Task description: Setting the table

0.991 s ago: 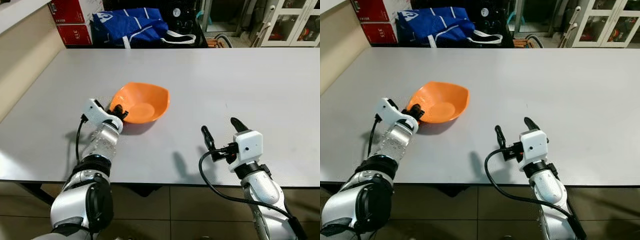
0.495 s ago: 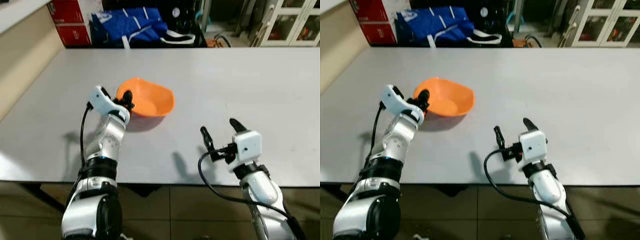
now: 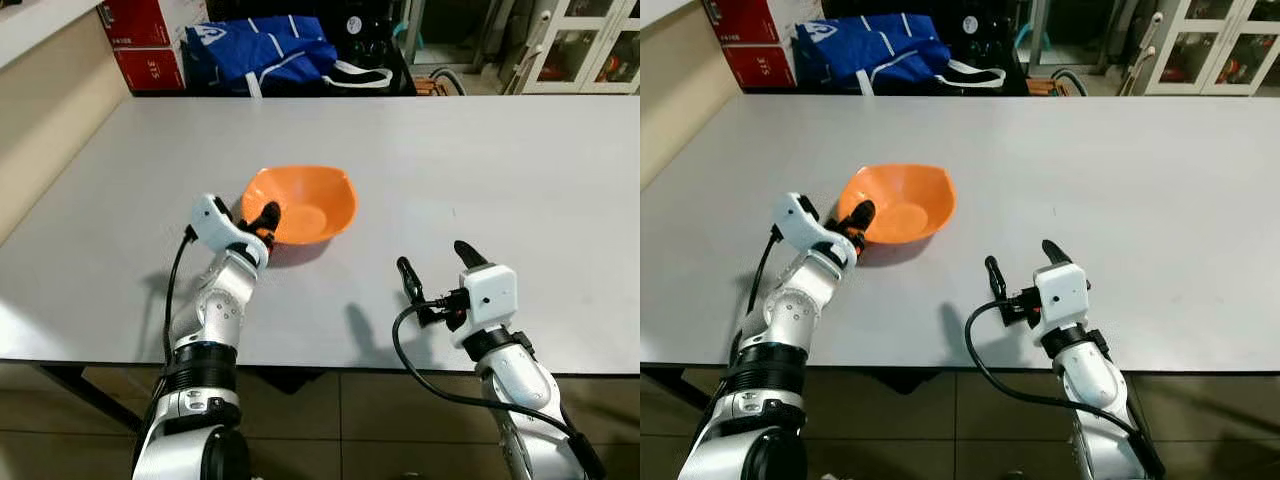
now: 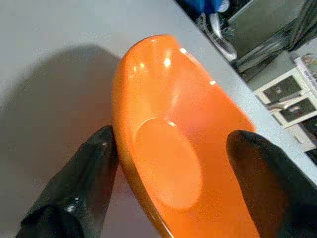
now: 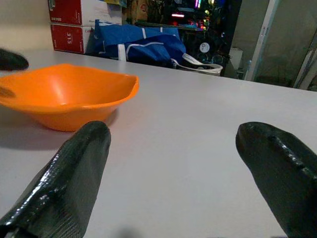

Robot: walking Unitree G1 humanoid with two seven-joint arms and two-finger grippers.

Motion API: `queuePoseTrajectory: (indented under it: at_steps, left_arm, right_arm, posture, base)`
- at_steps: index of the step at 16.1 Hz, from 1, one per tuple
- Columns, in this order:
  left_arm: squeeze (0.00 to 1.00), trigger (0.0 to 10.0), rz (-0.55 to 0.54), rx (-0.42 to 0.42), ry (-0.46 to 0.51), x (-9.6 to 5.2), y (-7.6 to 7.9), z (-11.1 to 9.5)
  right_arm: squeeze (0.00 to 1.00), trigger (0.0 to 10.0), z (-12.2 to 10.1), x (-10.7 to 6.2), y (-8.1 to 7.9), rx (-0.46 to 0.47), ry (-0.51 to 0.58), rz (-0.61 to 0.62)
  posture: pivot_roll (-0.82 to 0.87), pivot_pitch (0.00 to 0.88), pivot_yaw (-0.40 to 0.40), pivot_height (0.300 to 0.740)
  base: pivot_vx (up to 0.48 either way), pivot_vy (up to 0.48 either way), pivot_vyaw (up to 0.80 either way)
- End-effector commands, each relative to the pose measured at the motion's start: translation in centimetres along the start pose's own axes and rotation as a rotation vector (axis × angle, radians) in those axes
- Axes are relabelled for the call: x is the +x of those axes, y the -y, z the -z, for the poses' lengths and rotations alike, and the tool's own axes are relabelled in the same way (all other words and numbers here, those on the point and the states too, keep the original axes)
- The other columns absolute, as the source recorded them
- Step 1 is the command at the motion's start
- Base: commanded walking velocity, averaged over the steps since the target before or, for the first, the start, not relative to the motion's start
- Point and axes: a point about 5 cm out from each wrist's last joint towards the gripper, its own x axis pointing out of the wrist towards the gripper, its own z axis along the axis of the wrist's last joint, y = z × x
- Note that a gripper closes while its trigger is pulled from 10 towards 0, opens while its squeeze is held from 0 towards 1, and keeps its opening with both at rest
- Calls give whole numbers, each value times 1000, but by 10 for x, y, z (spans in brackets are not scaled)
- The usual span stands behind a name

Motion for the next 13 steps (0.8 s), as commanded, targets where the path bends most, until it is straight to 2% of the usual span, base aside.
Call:
queuePoseTrajectory:
  at_steps: [1, 3, 6, 7, 8, 9, 10, 12, 13]
  left_arm:
    - [1000, 10000, -10, -4, -21, -4, -1, 5]
    - [1000, 10000, -11, -14, -33, -7, -1, 6]
    - [1000, 10000, 21, 18, -74, -27, 4, 7]
    - [1000, 10000, 32, 60, -97, -34, 4, 9]
    - [769, 10000, 35, 85, -112, -38, 2, 10]
    - [0, 10000, 41, 124, -145, -45, -2, 14]
    - [0, 10000, 72, 161, -187, -55, -5, 16]
    - [0, 10000, 93, 207, -218, -63, -5, 14]
    - [0, 10000, 113, 270, -218, -68, -5, 10]
  right_arm:
    - [0, 10000, -3, 2, -1, -3, 12, -17]
    - [0, 10000, -2, 1, 0, -5, 10, -17]
    - [0, 10000, -2, 0, 1, -11, 6, -16]
    - [0, 10000, -2, 0, 2, -11, 4, -15]
    - [0, 10000, -2, 0, 2, -11, 4, -16]
    - [0, 10000, -2, 1, 1, -11, 3, -18]
    - [0, 10000, -2, 2, 1, -10, 5, -21]
    - [0, 10000, -2, 4, 1, -8, 8, -24]
    - [0, 10000, -2, 6, 1, -5, 13, -24]
  posture:
    - [-221, 0, 71, 740]
    - [-223, 0, 70, 740]
    - [-222, 0, 71, 740]
    - [-218, 0, 70, 740]
    - [-216, 0, 69, 740]
    - [-206, 0, 69, 740]
    - [-197, 0, 67, 740]
    - [-187, 0, 66, 740]
    - [-180, 0, 67, 740]
  base:
    - [0, 0, 0]
    - [0, 0, 0]
    - [0, 0, 0]
    - [0, 0, 0]
    - [0, 0, 0]
    - [0, 0, 0]
    - [0, 0, 0]
    - [0, 0, 0]
    - [0, 0, 0]
